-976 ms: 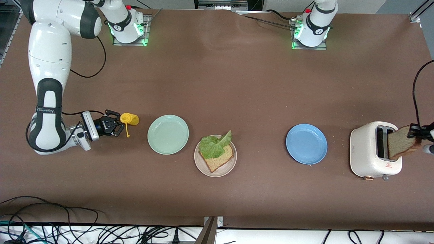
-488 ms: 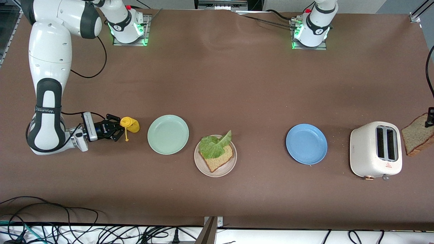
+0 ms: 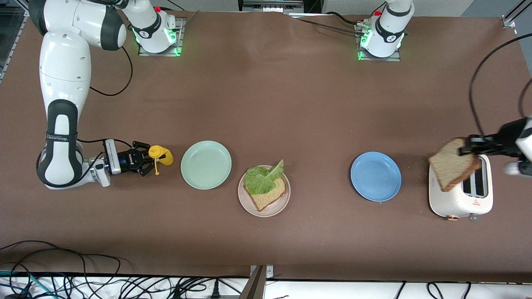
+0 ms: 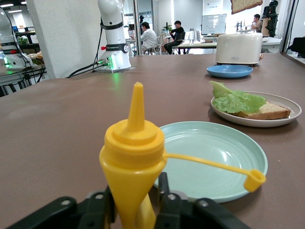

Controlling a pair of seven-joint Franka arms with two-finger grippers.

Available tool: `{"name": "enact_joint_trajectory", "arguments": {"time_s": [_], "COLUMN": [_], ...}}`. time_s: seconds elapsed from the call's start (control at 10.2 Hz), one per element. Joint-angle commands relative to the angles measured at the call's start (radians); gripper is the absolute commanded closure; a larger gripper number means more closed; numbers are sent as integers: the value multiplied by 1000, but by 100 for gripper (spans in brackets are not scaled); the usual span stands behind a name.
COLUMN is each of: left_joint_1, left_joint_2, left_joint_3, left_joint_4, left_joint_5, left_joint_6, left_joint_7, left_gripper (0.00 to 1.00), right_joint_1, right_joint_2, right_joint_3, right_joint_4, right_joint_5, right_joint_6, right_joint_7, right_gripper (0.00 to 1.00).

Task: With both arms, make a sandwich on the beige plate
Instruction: 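Lift the toast out with the left gripper while the right gripper withdraws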

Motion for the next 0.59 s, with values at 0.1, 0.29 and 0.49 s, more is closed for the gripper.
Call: {"name": "enact_joint_trajectory", "arguments": {"time_s": [0.1,0.29,0.49], "left_joint_1": [-167,-233,-302], "left_joint_2": [109,189,236], "left_joint_3": [3,3,5], "left_joint_4": [12,12,9], "left_joint_5": [-165,-319,-393], "left_joint_6": [68,203,335], "left_joint_7": [-257,-293,-328], "left_gripper": [100,100,100], "right_joint_1": [-48,-61,-50], "right_joint_2": [-4,-15,-44], "right_joint_3": [-21,-87,-178], "right_joint_4": [13,14,17], "right_joint_5": [-11,-57,-82], "right_joint_6": [-30,-75,-128], "right_joint_7": [4,45,217], "right_gripper": [0,0,0]}}
